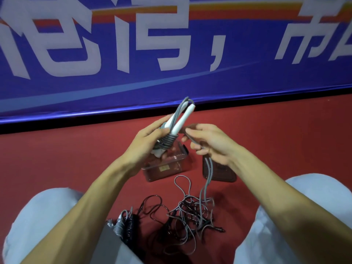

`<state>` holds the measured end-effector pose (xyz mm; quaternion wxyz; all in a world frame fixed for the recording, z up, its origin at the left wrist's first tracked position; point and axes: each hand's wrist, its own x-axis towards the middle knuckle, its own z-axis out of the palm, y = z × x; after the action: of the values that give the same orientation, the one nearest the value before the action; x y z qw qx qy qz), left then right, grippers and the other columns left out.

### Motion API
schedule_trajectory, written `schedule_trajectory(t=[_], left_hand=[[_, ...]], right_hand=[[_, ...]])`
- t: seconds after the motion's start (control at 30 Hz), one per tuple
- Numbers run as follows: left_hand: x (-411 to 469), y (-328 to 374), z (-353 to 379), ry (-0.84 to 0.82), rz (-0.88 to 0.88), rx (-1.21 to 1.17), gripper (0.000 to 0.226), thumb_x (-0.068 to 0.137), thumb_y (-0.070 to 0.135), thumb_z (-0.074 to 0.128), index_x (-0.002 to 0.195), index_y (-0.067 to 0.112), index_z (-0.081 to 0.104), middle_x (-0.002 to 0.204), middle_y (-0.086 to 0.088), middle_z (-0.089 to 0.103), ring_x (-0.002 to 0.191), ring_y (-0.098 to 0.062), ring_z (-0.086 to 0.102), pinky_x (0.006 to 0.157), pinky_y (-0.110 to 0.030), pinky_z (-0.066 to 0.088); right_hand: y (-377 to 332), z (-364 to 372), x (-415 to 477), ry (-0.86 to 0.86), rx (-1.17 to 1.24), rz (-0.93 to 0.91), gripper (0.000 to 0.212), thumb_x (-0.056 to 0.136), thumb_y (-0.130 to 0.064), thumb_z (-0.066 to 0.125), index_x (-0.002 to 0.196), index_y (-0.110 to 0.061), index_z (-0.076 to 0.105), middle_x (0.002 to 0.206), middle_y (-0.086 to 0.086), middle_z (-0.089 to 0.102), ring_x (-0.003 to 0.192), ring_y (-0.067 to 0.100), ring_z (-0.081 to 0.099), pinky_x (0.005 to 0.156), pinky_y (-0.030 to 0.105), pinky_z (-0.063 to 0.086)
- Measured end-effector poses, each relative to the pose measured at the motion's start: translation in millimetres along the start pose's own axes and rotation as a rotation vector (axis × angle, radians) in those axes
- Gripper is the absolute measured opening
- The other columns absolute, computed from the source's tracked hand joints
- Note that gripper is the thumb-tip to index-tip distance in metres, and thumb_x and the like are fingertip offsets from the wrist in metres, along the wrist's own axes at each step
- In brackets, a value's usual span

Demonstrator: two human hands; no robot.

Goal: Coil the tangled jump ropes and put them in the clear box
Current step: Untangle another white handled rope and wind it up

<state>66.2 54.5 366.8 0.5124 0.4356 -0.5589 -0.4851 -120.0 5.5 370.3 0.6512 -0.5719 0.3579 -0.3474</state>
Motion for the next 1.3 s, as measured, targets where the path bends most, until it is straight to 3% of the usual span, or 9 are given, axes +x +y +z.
schedule_trajectory(t=[0.17,0.33,0.53,0.77,0.87,1.0,1.17,1.23,1.3], left_hand=[[5.1,-5.1,-5.8,0.144,-0.046,0.047,0.011,0.096,0.02,0.056,0.102,0.021,0.066,0.066,-0.004,0.061,0.05,-0.021,0.05,0.052,-0.028,0.035],[8.2,-13.3,-16.0,0.164,-0.036,0.151,0.008,0.091,0.023,0.065,0.098,0.023,0.064,0.064,0.0,0.062,0.054,-0.018,0.051,0.048,-0.024,0.038],[10.0,-35.2,-23.6,0.232,-0.032,0.927,0.027,0.085,0.033,0.073,0.096,0.027,0.049,0.073,-0.003,0.061,0.058,-0.019,0.054,0.05,-0.03,0.037],[12.2,-44.7,-17.4,0.062,-0.031,1.092,0.031,0.087,0.034,0.066,0.113,0.033,0.05,0.091,0.002,0.06,0.078,-0.029,0.059,0.066,-0.038,0.047],[9.2,-46.1,-14.8,-0.098,0.034,1.11,0.027,0.083,0.035,0.065,0.106,0.041,0.052,0.089,0.007,0.06,0.08,-0.023,0.056,0.068,-0.039,0.048],[5.5,-39.6,-6.9,-0.151,0.069,1.213,0.035,0.071,0.056,0.053,0.092,0.029,0.051,0.078,0.006,0.055,0.073,-0.021,0.052,0.062,-0.038,0.044],[2.3,-36.2,-1.7,-0.164,0.083,1.12,0.063,0.06,0.089,0.05,0.081,0.031,0.052,0.068,0.008,0.058,0.064,-0.011,0.053,0.059,-0.036,0.045],[1.8,-31.9,-0.2,-0.105,0.094,1.143,0.065,0.058,0.092,0.046,0.08,0.031,0.054,0.062,0.008,0.055,0.058,-0.01,0.049,0.055,-0.032,0.04],[0.3,-27.4,1.9,-0.065,0.133,1.109,0.053,0.063,0.084,0.05,0.079,0.034,0.056,0.06,0.009,0.054,0.055,-0.01,0.046,0.053,-0.03,0.037]], right_hand=[[5.2,-1.0,-3.6,-0.143,-0.375,0.051,0.016,0.094,-0.011,0.059,0.11,-0.008,0.058,0.078,0.007,0.062,0.051,0.013,0.05,0.038,0.021,0.043],[14.2,-13.4,-1.3,-0.073,-1.128,0.088,0.008,0.09,-0.023,0.065,0.09,-0.017,0.061,0.062,-0.003,0.064,0.057,0.013,0.066,0.07,0.034,0.055],[12.3,-10.2,-1.5,-0.057,-1.251,-0.271,0.02,0.094,-0.018,0.054,0.113,-0.025,0.057,0.103,-0.001,0.065,0.098,0.021,0.059,0.084,0.04,0.048],[6.0,-2.1,-16.3,-0.114,-1.437,-0.591,0.044,0.09,-0.003,0.049,0.124,-0.029,0.059,0.118,-0.003,0.066,0.105,0.025,0.062,0.075,0.04,0.05],[5.5,-1.8,-16.5,-0.073,-1.406,-0.686,0.045,0.086,0.001,0.051,0.119,-0.026,0.063,0.111,-0.007,0.067,0.1,0.023,0.063,0.068,0.035,0.047],[5.4,-7.6,-10.1,0.181,-1.226,-0.749,0.016,0.083,-0.018,0.067,0.098,-0.022,0.068,0.095,-0.007,0.066,0.085,0.02,0.063,0.067,0.041,0.052],[1.9,-14.6,-3.6,0.439,-0.892,-0.444,0.023,0.065,-0.03,0.086,0.08,-0.021,0.072,0.069,-0.008,0.066,0.061,0.001,0.057,0.065,0.023,0.049],[0.7,-13.1,-3.3,0.405,-0.695,-0.316,0.029,0.062,-0.02,0.089,0.085,-0.017,0.07,0.063,-0.007,0.066,0.051,-0.003,0.054,0.056,0.012,0.043],[0.5,-12.6,-2.5,0.305,-0.418,-0.203,0.035,0.066,-0.007,0.085,0.095,-0.012,0.066,0.07,-0.001,0.067,0.055,0.002,0.058,0.058,0.015,0.045]])
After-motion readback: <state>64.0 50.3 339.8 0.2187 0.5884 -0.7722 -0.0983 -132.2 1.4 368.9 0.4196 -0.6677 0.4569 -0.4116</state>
